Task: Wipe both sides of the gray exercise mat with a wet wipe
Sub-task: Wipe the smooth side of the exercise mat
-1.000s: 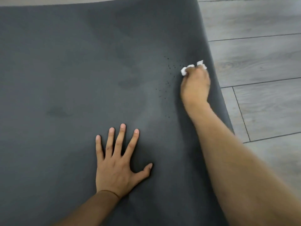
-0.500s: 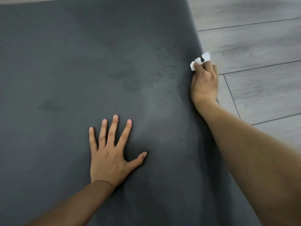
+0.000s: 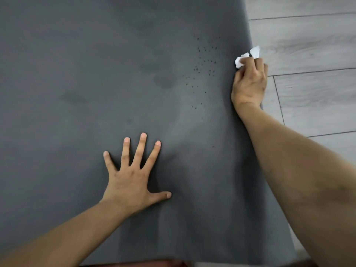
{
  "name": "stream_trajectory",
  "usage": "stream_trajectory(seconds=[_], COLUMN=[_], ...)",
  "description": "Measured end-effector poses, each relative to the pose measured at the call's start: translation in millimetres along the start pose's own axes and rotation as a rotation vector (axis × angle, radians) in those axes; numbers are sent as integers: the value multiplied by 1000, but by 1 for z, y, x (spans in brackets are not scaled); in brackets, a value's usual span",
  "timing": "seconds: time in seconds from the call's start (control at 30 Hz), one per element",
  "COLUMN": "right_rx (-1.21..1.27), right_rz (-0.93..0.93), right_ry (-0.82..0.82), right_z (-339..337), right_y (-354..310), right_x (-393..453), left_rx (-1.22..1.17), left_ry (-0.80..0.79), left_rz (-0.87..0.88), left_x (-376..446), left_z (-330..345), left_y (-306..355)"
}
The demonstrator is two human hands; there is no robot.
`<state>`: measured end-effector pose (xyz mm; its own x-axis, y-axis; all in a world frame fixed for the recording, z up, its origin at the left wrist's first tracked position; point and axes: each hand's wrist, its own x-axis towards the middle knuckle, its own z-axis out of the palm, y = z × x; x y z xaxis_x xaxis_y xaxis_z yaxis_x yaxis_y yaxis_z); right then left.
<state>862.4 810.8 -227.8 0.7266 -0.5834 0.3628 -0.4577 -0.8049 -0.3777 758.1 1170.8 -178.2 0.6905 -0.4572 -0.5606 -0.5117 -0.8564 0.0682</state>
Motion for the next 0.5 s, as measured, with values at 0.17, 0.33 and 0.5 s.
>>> stream_trajectory(seconds=[0.17, 0.33, 0.5], right_rx=[-52, 167, -147], right_rz=[177, -267, -322], right_ry=[-111, -412, -404], right_z=[-5, 5, -21], right_y=[-45, -169, -85], right_x=[-12, -119, -54], left_rx=[49, 52, 35], left_ry=[-62, -126, -136], left_rz=[-61, -73, -78], left_x=[4, 6, 5], left_z=[1, -3, -5], left_y=[11, 13, 15])
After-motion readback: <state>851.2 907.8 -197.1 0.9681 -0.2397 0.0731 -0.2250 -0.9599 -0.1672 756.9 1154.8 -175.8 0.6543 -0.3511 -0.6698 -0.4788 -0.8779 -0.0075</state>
